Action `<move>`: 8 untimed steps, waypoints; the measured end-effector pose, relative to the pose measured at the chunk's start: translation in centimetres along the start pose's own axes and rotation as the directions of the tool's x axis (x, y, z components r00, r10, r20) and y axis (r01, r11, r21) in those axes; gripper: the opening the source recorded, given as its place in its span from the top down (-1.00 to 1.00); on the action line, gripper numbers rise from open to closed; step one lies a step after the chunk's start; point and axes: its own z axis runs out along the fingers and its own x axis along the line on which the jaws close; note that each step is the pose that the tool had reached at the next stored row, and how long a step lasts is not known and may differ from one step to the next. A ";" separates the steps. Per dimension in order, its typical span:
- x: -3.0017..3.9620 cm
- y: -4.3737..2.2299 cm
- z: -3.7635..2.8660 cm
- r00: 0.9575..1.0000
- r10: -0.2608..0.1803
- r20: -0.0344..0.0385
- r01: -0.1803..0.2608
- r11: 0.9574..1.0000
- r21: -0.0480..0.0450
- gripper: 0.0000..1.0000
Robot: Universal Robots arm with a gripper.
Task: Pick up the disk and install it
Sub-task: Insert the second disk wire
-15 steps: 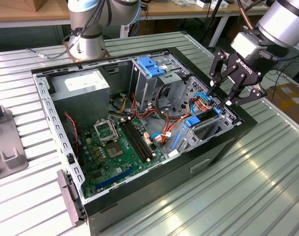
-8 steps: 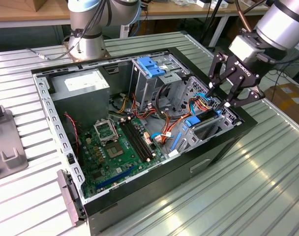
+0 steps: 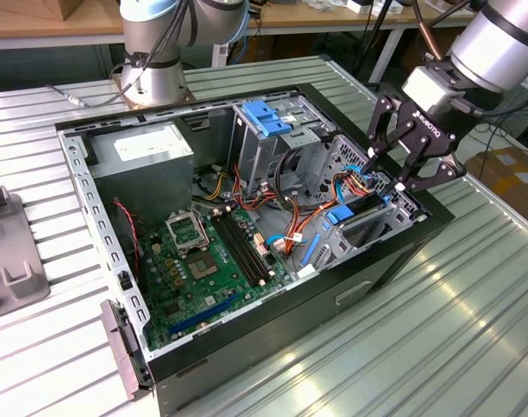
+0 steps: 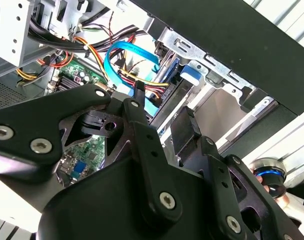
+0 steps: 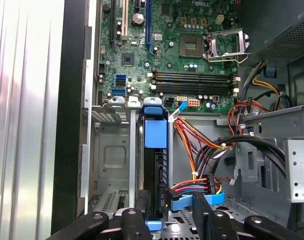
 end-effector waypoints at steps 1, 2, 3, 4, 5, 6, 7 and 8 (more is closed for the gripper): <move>0.00 0.00 0.01 1.000 0.000 0.000 0.000 1.000 0.000 0.04; 0.00 0.00 0.01 1.000 0.000 0.000 0.000 1.000 0.000 0.04; 0.00 0.00 0.01 1.000 0.000 0.000 0.000 1.000 0.000 0.04; 0.00 0.00 0.01 1.000 0.000 0.000 0.000 1.000 0.000 0.04; 0.00 0.00 0.02 1.000 0.000 0.000 0.000 1.000 0.000 0.04; 0.00 0.00 0.02 1.000 0.000 0.000 0.000 1.000 0.000 0.04; 0.00 0.00 0.02 1.000 0.000 0.000 0.000 1.000 0.000 0.04; 0.00 0.00 0.02 1.000 0.000 0.000 0.000 1.000 0.000 0.07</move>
